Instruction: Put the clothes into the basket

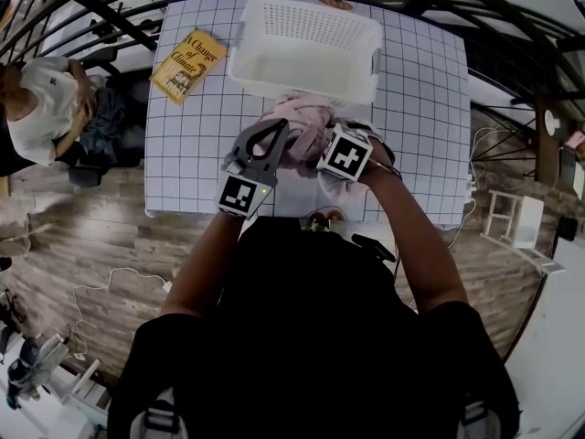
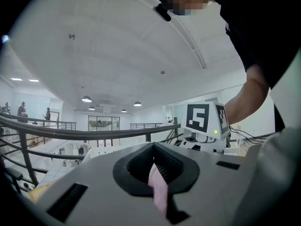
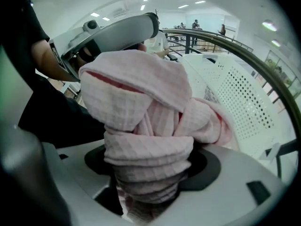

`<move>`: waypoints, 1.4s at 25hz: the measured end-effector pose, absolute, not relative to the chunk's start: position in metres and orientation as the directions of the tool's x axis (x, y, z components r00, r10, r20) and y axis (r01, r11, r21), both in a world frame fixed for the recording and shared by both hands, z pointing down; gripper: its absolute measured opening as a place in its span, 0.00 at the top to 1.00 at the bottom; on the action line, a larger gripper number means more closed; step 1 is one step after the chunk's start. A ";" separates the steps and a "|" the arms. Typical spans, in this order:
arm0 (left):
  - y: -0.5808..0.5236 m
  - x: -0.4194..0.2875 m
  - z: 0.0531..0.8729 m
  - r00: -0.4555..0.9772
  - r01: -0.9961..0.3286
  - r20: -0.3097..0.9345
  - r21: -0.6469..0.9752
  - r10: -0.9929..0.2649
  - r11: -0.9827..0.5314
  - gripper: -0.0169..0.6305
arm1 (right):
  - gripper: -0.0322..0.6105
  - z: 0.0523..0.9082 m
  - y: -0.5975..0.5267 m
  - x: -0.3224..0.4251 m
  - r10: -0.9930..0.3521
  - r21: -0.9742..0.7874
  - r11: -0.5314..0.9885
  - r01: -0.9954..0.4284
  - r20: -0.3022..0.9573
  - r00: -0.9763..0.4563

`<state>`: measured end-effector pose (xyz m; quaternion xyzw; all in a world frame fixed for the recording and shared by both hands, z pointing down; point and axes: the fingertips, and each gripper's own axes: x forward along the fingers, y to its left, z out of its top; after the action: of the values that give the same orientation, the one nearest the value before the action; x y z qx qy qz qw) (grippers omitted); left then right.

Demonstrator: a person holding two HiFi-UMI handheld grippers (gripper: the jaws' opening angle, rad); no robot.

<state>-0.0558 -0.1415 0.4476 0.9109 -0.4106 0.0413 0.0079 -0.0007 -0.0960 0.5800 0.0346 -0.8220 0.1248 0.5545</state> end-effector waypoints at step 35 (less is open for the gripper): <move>-0.197 -0.090 0.359 0.602 -0.797 -0.041 -0.087 -0.797 -0.598 0.97 | 0.37 0.443 -0.170 -0.016 -0.074 0.052 0.996 -0.072 0.931 -0.358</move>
<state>-0.0905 -0.1970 0.3588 0.8938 -0.4459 0.0012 -0.0482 -0.0159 -0.1700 0.4425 0.0443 -0.8242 -0.0009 0.5646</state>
